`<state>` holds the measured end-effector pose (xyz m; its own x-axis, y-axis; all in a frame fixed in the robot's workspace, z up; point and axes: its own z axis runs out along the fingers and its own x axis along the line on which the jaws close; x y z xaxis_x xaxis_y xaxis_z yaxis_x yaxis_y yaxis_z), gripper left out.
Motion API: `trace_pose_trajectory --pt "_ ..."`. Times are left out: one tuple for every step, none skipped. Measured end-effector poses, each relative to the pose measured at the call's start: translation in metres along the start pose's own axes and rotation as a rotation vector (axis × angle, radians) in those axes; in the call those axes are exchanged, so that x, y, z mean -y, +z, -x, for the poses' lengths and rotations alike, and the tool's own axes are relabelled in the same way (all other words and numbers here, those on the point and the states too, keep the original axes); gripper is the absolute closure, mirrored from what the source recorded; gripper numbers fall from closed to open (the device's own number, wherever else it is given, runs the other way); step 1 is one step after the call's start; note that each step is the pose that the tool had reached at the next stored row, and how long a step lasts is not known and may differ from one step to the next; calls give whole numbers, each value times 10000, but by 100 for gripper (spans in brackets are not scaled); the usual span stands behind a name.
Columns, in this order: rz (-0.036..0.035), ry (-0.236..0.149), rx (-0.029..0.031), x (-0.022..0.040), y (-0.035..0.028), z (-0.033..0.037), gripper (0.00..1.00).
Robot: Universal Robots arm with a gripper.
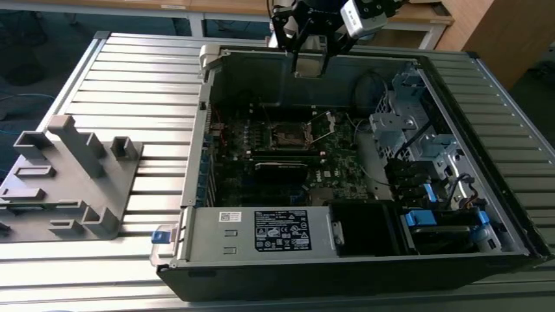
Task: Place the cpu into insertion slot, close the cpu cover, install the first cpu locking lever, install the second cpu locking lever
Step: 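Place the cpu into insertion slot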
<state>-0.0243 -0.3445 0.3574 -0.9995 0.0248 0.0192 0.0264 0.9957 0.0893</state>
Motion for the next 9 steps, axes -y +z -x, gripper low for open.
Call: trace_pose_trajectory --pt "3 0 1 0 5 0 46" --pt "1 0 0 1 8 0 46" --pt "-1 0 0 1 12 0 46" --pt "0 0 0 2 16 0 46" --pt "-1 0 0 2 17 0 46" --pt "-2 0 -1 2 17 0 46" --pt "-2 0 -1 2 17 0 46" --pt "-1 0 -1 2 20 0 46" --pt "-1 0 0 3 24 0 46"
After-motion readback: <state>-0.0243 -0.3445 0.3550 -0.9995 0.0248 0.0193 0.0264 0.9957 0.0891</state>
